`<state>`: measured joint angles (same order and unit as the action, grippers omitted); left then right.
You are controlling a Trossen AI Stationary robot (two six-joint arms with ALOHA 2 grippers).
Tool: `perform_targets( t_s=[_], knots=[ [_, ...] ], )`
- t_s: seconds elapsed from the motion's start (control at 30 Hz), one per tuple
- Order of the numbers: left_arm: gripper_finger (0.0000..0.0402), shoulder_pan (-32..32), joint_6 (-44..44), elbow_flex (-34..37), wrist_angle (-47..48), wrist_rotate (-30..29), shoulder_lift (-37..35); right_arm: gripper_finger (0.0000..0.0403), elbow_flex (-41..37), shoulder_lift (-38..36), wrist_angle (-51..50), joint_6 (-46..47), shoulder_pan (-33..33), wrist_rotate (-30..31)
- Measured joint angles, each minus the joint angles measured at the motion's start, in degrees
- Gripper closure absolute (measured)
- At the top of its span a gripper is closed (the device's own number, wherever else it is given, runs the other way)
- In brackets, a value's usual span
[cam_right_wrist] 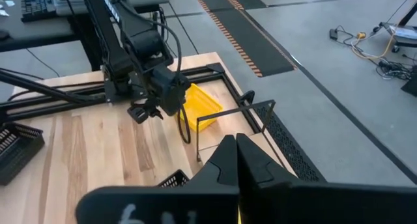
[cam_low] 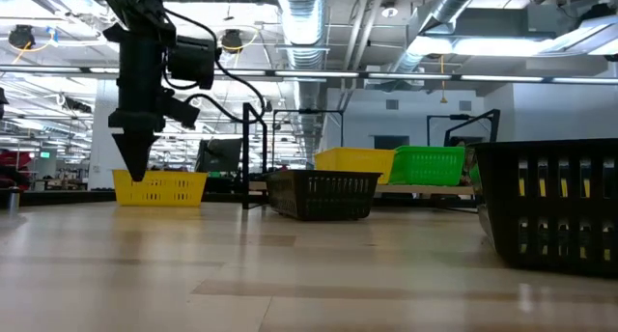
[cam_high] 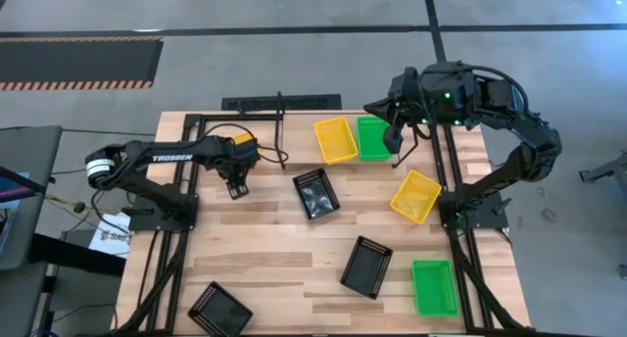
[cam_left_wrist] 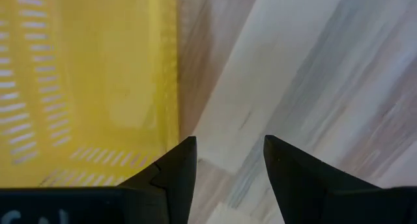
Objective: Stack baskets on shelf by color
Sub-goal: Stack the left yellow bin on top of the yellow bin on the shelf
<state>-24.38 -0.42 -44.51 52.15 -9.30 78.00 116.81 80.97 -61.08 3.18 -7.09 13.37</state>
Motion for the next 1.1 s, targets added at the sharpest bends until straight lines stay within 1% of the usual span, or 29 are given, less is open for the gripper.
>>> perform_targets(
  t_s=[0.1,0.2,0.27,0.3,0.37,0.5,0.57,0.7,0.87,1.0,1.1],
  knots=[
    [0.0235,1.25,-2.29,-2.11,3.88,-3.93,-0.14,0.0398,0.0,0.0,-0.1,0.08,0.04,-0.02],
    [0.0235,2.76,-3.56,-4.38,7.35,-10.0,-0.15,0.04,0.0,0.0,-0.15,0.25,0.0,-0.01],
    [0.0235,3.27,-3.73,-5.29,7.29,-13.1,-0.15,0.04,0.0,0.0,-0.15,0.27,-0.07,0.0],
    [0.0235,3.36,-3.73,-5.44,6.86,-13.5,-0.15,0.0399,0.0,0.0,-0.15,0.28,-0.07,0.0],
    [0.0235,3.08,-3.75,-5.49,5.77,-13.05,-0.13,0.0398,0.0,0.0,-0.15,0.32,-0.07,0.0],
    [0.0235,1.48,-4.71,-5.49,5.35,-9.64,-0.11,0.0399,0.0,0.0,-0.1,0.49,-0.04,0.0],
    [0.0235,0.34,-4.58,-5.49,5.39,-9.4,-0.11,0.04,0.0,0.0,0.01,1.15,-0.05,0.0],
    [0.0235,-2.25,-1.99,-5.49,5.36,-8.68,-0.11,0.0399,0.01,0.01,0.05,1.55,-0.05,0.0],
    [0.0235,-5.16,0.71,-5.49,5.34,-4.46,0.02,0.0397,0.0,0.02,0.07,1.57,-0.04,0.0],
    [0.0235,-6.25,1.69,-5.45,5.36,-4.0,1.8,0.04,0.0,0.02,0.23,1.62,-0.02,0.0],
    [0.0235,-6.25,2.77,-5.45,5.34,-1.67,4.75,0.0399,0.0,0.02,0.24,1.79,-0.02,0.0]
  ],
)
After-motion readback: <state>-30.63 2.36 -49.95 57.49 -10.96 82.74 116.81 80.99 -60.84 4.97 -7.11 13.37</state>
